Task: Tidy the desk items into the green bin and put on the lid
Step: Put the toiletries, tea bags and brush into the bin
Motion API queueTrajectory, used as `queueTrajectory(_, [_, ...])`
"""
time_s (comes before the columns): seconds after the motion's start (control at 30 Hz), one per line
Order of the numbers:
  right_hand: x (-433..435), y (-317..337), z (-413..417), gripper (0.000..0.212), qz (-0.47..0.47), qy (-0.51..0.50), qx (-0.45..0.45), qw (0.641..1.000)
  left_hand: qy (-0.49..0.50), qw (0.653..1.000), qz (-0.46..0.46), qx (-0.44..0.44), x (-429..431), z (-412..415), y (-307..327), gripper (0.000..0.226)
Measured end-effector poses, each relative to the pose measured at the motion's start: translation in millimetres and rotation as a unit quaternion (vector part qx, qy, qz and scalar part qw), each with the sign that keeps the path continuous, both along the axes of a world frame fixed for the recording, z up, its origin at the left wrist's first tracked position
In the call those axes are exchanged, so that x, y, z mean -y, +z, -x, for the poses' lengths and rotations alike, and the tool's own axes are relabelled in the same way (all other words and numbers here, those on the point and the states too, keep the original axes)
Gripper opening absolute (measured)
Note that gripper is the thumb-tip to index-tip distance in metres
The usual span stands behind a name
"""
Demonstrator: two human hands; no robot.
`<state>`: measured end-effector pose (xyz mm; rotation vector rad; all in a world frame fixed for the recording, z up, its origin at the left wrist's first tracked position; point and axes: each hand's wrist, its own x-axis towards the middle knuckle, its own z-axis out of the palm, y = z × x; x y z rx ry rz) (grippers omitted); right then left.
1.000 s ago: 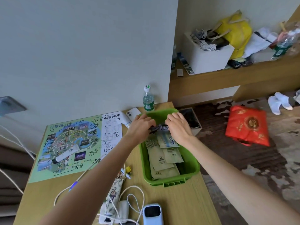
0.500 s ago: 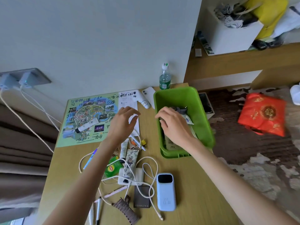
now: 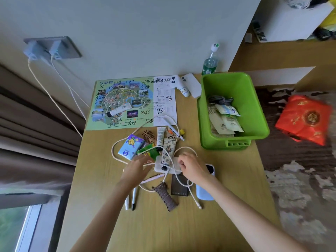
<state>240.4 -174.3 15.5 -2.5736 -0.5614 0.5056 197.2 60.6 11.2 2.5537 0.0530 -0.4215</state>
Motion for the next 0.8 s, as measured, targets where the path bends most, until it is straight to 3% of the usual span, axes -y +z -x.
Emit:
queueTrajectory(0.33, [-8.3,5.1,25.3,0.006,-0.039,-0.023,-0.114,0.992,0.001,0.999,0.017,0.040,-14.9,16.9,-7.8,0.012])
queueTrajectory(0.53, [-24.0,4.0,40.2,0.001,0.015,-0.016,-0.056,0.998,0.024,0.990,0.037,0.131,-14.5,-5.4,0.7,0.029])
queueTrajectory(0.67, [-28.3,5.1,48.2,0.010,0.016,0.002,-0.092,0.996,-0.022,0.999,0.010,0.042,-2.4,-28.9,-2.3,0.047])
queueTrajectory(0.73, [-29.8,7.1,46.3,0.018,0.009,-0.017,-0.095,0.995,-0.031,0.999,0.004,0.017,1.4,-35.4,-5.1,0.039])
queueTrajectory(0.8, [-32.2,10.5,40.0,0.023,-0.009,-0.068,-0.088,0.994,-0.024,0.997,0.063,0.029,0.7,-38.4,-3.4,0.024])
